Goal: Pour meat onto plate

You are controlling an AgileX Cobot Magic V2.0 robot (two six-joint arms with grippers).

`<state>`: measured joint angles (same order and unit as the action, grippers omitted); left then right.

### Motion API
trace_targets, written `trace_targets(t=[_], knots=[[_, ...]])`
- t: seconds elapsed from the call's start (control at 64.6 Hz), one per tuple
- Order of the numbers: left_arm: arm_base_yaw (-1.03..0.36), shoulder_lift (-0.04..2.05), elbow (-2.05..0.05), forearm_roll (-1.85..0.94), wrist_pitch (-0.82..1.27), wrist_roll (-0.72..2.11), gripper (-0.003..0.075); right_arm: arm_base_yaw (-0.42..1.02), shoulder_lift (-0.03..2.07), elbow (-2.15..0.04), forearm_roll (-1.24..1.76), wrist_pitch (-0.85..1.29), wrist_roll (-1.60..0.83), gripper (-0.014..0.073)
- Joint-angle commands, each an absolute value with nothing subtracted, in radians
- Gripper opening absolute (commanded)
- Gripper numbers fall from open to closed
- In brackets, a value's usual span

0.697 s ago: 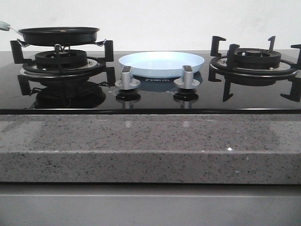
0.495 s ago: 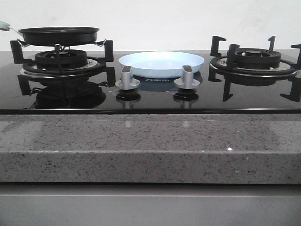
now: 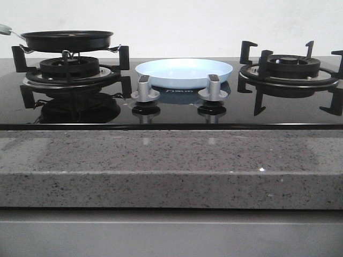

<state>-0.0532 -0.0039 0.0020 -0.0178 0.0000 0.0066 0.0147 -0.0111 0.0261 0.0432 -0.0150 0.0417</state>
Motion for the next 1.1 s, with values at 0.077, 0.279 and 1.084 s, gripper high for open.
trace_targets(t=[0.077, 0.279, 1.084], knots=[[-0.062, -0.02, 0.009, -0.018, -0.084, 0.0, -0.002, 0.012, -0.028, 0.021, 0.031, -0.136, 0.037, -0.0115], [-0.062, -0.02, -0.009, -0.054, -0.168, -0.006, -0.002, 0.012, -0.028, 0.001, 0.043, -0.182, 0.037, -0.0115], [-0.062, 0.441, -0.68, -0.119, 0.45, -0.006, -0.002, 0.012, 0.46, -0.615, 0.043, 0.406, 0.036, -0.0115]])
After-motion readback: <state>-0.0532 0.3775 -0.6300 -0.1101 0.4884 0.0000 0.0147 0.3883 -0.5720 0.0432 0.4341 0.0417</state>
